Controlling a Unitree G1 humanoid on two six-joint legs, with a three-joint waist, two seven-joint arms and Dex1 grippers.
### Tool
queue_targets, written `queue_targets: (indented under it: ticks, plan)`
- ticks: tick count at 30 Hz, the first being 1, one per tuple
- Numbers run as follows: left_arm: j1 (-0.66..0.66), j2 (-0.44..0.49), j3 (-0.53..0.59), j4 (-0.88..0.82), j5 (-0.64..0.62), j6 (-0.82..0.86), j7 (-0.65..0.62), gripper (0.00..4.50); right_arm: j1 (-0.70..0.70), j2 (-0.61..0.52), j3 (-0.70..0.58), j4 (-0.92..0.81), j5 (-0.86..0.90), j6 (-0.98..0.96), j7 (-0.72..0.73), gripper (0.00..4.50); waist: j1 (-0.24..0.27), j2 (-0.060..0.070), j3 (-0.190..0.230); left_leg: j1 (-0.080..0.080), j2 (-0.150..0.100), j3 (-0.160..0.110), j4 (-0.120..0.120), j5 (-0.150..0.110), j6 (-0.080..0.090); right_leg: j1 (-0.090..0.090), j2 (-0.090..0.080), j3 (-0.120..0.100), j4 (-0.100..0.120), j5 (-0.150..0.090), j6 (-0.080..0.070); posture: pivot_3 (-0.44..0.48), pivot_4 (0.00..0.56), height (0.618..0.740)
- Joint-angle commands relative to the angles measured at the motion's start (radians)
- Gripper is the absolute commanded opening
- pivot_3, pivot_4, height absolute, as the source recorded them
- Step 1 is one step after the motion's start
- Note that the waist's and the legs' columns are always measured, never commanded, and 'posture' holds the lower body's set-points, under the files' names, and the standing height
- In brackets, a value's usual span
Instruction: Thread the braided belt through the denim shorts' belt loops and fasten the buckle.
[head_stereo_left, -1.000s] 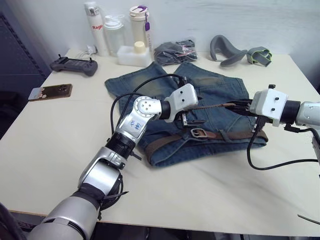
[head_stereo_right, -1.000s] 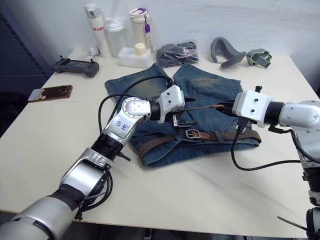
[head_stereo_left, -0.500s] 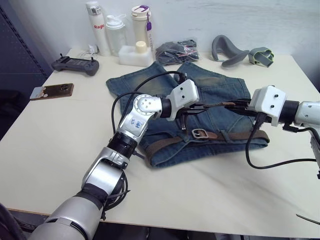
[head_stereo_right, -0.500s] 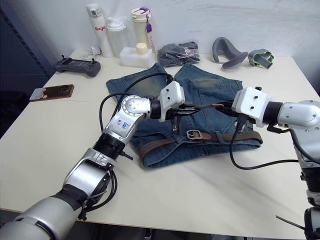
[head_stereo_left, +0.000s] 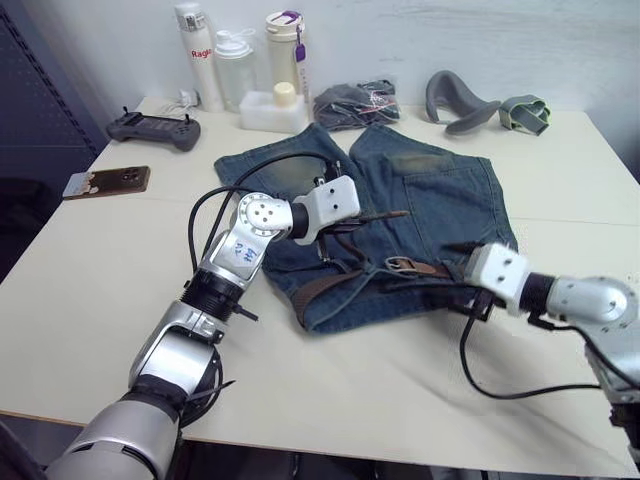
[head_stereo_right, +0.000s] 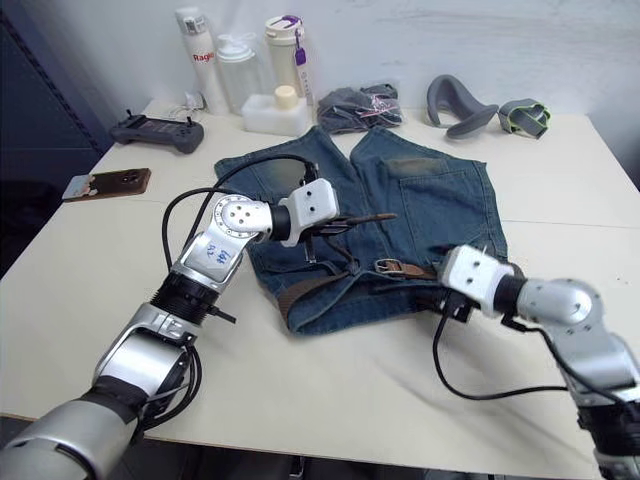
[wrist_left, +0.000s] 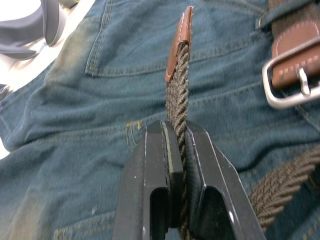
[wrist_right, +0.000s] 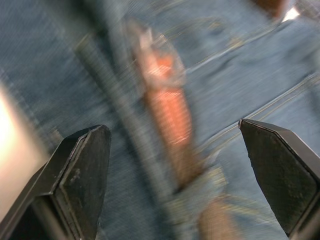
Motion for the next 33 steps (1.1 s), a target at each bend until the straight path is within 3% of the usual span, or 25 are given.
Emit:
queue_targets:
  ticks: [1,5,8,15,16,25,33]
  plan:
    - [-0.002,0.005,0.013,-0.034,0.008,0.002,0.008,0.00,-0.013,0.012,0.003,0.004,-0.068,-0.066,-0.051,4.39,-0.002,0.000,0.000,0.000,0.000,0.000,0.000,0.000,0.000,0.000,0.000,0.000,0.000,0.000,0.000,0.000,0.150,0.631]
    - [0.000,0.008,0.009,-0.043,0.017,-0.008,0.003,0.00,-0.034,0.054,0.006,0.014,-0.082,-0.093,-0.086,4.39,-0.011,0.000,0.000,0.000,0.000,0.000,0.000,0.000,0.000,0.000,0.000,0.000,0.000,0.000,0.000,0.000,0.150,0.631]
    - [0.007,0.012,0.011,-0.052,0.015,-0.012,-0.007,0.00,-0.034,0.076,0.014,0.012,-0.093,-0.090,-0.101,3.65,-0.015,0.000,0.000,0.000,0.000,0.000,0.000,0.000,0.000,0.000,0.000,0.000,0.001,0.000,0.000,0.000,0.150,0.631]
    - [0.009,0.024,0.030,-0.045,0.007,-0.016,-0.008,0.00,-0.032,0.141,0.035,0.035,-0.115,-0.075,-0.135,0.30,-0.017,0.000,0.000,0.000,0.000,0.000,0.000,0.000,0.000,0.000,0.000,0.000,0.001,0.000,0.000,0.000,0.150,0.631]
    - [0.008,0.026,0.031,-0.042,0.008,-0.016,-0.007,0.00,-0.029,0.158,0.034,0.034,-0.110,-0.065,-0.144,0.06,-0.017,0.000,0.000,0.000,0.000,0.000,0.000,0.000,0.000,0.000,0.000,0.000,0.001,0.000,0.000,0.000,0.150,0.631]
    - [0.020,0.054,0.034,-0.056,0.028,-0.007,0.003,0.00,-0.046,0.263,0.002,-0.018,-0.044,0.117,-0.212,0.06,-0.020,0.000,0.000,0.001,0.000,-0.001,0.000,0.001,-0.001,-0.001,0.001,0.001,0.003,0.000,0.000,0.000,0.150,0.631]
    - [0.055,0.097,0.024,-0.077,0.046,-0.010,-0.014,0.00,-0.094,0.347,-0.050,-0.132,0.118,0.387,-0.248,0.06,-0.021,0.000,-0.001,0.002,0.000,-0.003,0.000,0.001,-0.002,-0.001,0.003,0.002,0.004,0.000,0.000,0.000,0.150,0.631]
